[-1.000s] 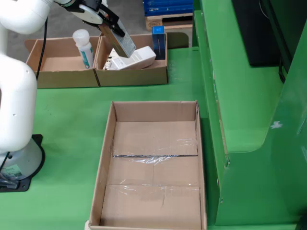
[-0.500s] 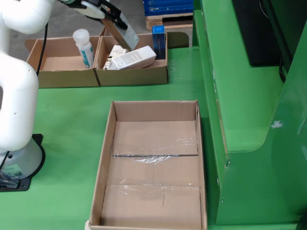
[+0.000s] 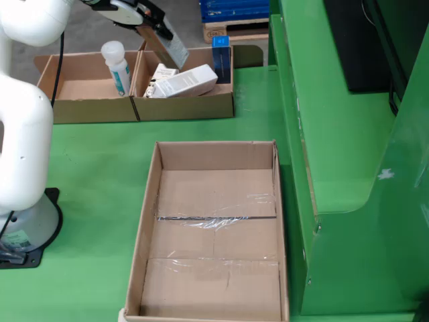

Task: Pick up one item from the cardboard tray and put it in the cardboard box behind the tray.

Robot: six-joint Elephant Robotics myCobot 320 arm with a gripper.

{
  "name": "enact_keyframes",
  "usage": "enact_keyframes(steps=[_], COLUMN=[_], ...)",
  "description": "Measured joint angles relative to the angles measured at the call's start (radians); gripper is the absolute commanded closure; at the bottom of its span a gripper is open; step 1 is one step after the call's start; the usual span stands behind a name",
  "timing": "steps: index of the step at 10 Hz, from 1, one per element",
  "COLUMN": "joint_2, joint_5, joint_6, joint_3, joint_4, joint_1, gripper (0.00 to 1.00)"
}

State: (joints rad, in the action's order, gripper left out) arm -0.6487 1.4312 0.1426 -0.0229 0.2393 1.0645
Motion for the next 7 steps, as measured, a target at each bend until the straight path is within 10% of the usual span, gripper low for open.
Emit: enact_keyframes(steps=[7], joint_2=[0.118], joint_5=[-0.008], joint_6=[0.005], joint_3=[0.0], joint_4=[0.278], joint_1=[0.196], gripper=[1.0])
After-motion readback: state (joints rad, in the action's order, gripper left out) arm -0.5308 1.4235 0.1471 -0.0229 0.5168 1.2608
